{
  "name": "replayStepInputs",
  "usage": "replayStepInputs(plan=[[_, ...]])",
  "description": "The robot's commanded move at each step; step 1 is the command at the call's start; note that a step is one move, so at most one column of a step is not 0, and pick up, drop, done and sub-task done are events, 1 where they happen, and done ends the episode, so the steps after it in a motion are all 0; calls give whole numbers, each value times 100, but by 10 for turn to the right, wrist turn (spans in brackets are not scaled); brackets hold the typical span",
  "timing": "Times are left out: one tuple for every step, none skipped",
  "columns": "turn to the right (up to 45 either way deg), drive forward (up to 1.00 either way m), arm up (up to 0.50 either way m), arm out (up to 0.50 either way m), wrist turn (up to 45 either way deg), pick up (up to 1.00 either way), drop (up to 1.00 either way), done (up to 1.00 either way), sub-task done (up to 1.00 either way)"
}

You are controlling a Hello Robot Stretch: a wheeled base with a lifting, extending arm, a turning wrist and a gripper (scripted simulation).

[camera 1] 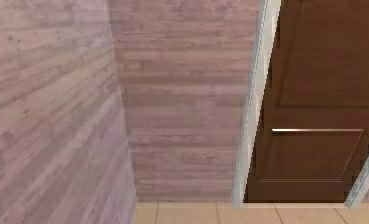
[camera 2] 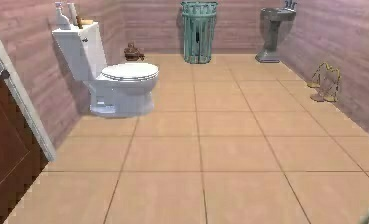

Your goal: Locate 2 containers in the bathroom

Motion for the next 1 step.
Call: replayStepInputs(plan=[[450,0,0,0,0,0,0,0,0]])
